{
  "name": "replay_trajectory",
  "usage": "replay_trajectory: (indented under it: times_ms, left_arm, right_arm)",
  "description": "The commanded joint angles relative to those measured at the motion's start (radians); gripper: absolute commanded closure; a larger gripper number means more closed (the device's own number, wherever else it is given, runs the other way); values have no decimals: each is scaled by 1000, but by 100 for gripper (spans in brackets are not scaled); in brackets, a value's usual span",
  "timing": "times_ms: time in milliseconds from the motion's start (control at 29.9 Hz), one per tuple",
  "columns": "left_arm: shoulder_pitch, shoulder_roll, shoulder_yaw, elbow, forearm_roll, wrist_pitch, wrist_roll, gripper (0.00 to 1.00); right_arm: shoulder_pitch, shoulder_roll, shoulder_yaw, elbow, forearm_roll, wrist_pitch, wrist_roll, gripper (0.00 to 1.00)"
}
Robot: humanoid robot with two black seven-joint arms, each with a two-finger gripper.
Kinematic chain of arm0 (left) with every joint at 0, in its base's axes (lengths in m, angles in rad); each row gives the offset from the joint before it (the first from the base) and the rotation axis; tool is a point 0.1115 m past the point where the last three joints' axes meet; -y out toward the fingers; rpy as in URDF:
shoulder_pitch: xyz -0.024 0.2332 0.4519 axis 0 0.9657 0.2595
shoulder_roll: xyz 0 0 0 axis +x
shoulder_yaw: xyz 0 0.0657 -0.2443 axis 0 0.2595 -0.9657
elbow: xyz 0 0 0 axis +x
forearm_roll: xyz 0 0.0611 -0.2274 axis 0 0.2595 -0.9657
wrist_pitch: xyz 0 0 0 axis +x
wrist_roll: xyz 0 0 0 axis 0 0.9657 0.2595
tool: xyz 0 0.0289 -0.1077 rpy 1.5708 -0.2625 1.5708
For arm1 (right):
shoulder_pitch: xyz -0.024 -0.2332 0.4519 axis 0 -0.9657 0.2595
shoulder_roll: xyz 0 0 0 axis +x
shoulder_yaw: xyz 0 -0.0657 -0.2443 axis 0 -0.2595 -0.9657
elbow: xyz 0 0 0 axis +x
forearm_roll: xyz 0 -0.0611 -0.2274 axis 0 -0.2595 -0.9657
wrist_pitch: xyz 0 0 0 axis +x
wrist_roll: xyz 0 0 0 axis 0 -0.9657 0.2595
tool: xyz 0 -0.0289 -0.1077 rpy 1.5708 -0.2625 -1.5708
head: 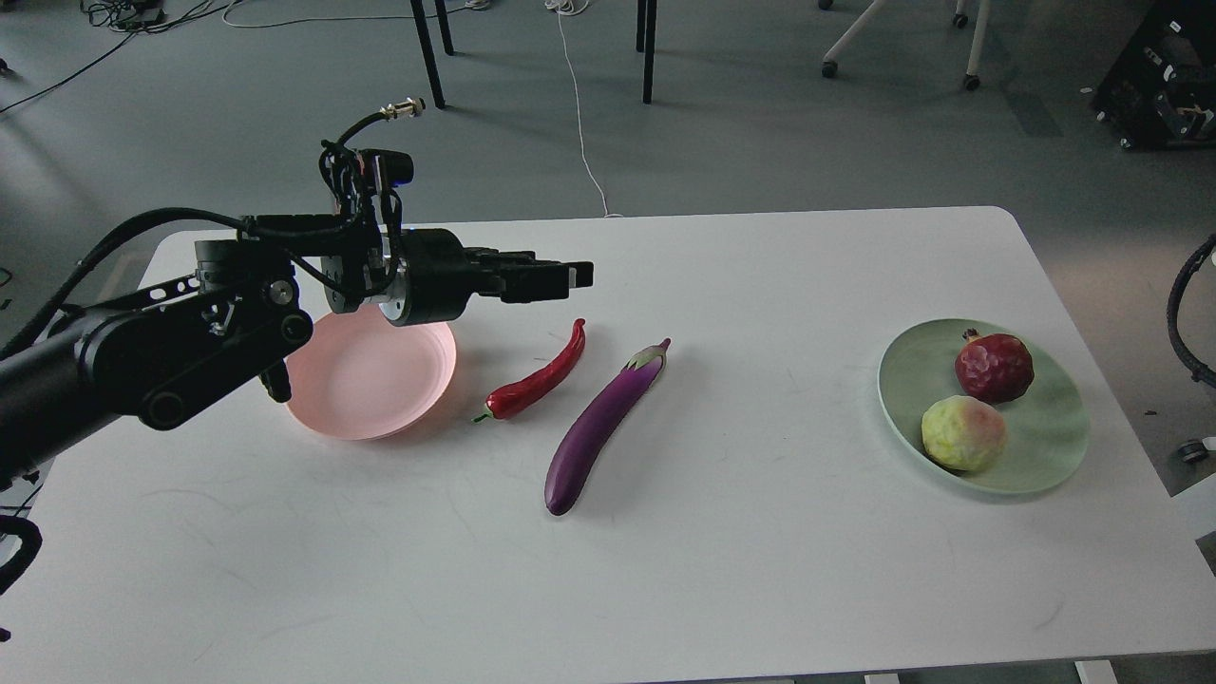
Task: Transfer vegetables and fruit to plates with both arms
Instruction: 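Lower the left gripper onto the purple eggplant and grasp it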
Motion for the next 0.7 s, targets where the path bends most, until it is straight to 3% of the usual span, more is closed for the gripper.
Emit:
replay_trajectory:
  times_ms: [0,201,301,435,670]
  left_arm:
    - [-3,-48,82,0,154,89,4,6]
    - [37,-85,191,2,331,231,4,6]
    - [49,-83,255,23,368,296,3,11]
    - [57,-111,306,37,380,324,9,17]
    - [69,-174,311,80,382,324,21,17]
  right_arm:
    - [-99,-1,103,-4,112,111,1,1]
    - [-235,-6,149,4,118,111,7,1]
    - [-245,-15,149,6,118,111,9,1]
    - [-251,-14,144,7,118,111,9,1]
    - [-252,3,132,13,116,111,9,1]
